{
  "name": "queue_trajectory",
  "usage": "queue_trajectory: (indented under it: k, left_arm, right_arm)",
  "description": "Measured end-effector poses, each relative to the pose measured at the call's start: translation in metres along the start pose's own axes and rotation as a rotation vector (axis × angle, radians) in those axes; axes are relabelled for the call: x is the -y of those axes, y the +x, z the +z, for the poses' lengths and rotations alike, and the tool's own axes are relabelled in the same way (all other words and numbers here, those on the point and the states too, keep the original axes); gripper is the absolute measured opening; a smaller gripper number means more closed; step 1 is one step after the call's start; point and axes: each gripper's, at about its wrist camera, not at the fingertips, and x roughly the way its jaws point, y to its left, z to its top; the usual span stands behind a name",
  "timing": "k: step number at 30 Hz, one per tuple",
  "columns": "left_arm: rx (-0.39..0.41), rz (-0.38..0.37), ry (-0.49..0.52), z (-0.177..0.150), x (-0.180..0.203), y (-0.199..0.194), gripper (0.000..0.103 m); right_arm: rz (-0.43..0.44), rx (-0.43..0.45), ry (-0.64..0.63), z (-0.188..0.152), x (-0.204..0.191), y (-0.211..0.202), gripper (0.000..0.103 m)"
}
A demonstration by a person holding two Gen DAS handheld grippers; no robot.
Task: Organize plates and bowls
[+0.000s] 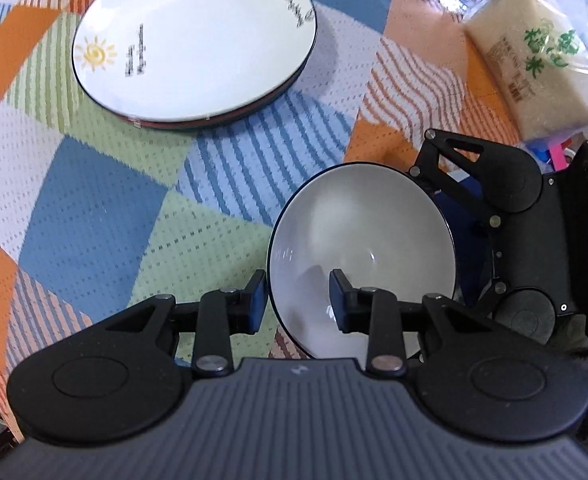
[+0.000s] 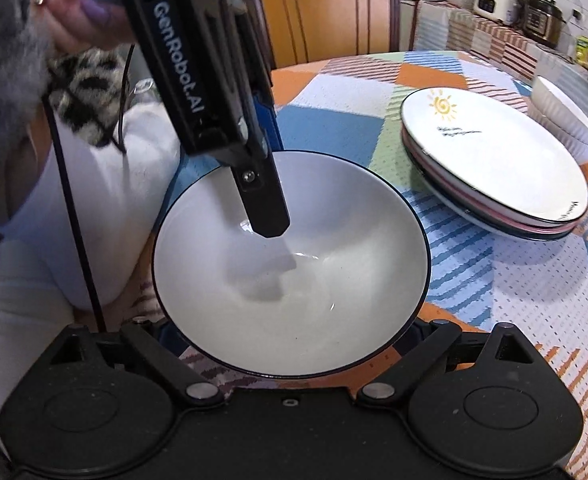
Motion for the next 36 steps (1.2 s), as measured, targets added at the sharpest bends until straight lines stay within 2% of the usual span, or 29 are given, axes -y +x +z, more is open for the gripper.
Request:
queue_trajectory:
  k: [9, 14, 30, 36]
  left_arm:
    - [0.057, -0.038, -0.026, 0.021, 0.000, -0.026, 0.031]
    - [0.089, -0.027, 0.008, 0.033, 0.009, -0.035, 0.031]
    - [0.192, -0.039, 0.052, 0.078, 0.037, -0.065, 0.031]
    - [0.254, -0.036, 0.055, 0.105, 0.040, -0.086, 0.031]
  right_arm:
    - [-0.010, 0.065, 0.108, 0.010, 0.017, -0.021, 0.097]
    - [-0.023, 0.101, 0.152, 0.012, 0.026, -0.036, 0.097]
    - [-0.111, 0.143, 0.226, 0.022, 0.055, -0.080, 0.097]
    - [-0.155, 0.176, 0.263, 0.033, 0.072, -0.096, 0.097]
